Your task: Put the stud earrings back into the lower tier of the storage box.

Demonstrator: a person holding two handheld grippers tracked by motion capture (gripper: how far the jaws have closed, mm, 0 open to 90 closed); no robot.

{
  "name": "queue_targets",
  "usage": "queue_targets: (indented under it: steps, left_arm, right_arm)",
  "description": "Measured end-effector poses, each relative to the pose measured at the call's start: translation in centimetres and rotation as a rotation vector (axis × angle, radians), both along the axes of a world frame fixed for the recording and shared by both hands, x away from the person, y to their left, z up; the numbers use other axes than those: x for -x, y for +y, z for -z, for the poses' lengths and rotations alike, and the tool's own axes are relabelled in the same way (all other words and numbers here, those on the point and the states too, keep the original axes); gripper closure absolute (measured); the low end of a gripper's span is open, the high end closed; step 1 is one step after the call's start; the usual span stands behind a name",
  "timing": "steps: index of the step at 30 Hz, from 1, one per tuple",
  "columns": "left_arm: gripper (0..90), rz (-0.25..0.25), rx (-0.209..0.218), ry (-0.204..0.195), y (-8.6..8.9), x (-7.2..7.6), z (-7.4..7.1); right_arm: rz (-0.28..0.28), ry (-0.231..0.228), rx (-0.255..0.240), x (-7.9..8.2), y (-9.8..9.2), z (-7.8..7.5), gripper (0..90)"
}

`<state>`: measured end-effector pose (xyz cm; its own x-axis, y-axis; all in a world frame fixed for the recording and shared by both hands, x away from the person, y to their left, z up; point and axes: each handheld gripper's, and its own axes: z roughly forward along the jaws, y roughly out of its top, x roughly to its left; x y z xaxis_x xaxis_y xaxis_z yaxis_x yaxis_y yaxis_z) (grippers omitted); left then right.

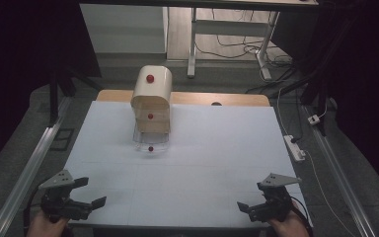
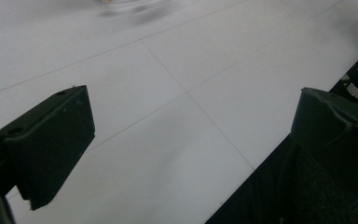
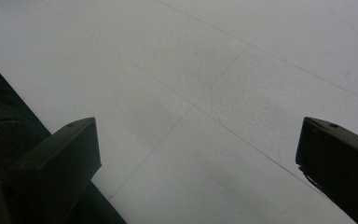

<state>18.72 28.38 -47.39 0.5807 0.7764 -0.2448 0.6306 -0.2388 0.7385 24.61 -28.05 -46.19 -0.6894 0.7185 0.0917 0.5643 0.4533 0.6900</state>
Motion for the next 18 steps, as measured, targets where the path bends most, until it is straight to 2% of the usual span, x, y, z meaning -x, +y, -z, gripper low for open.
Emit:
queue_targets:
  steps: [5, 9, 14, 18]
  left_arm:
    - [0.0, -0.019, -0.018, 0.012, 0.5, 0.7, 0.2]
    - [0.0, -0.031, -0.044, 0.036, 0.8, 1.2, 0.5]
    - [0.0, -0.048, -0.059, 0.037, 1.0, 2.0, 0.4]
    - [0.0, -0.066, -0.051, 0.048, 1.4, 2.3, 0.5]
  right_arm:
    - [0.001, 0.001, 0.000, 0.0, 0.0, 0.0, 0.0]
    - [0.000, 0.000, 0.001, 0.0, 0.0, 0.0, 0.0]
    - [0.002, -0.001, -0.001, 0.0, 0.0, 0.0, 0.0]
    - [0.001, -0.002, 0.000, 0.0, 0.0, 0.0, 0.0]
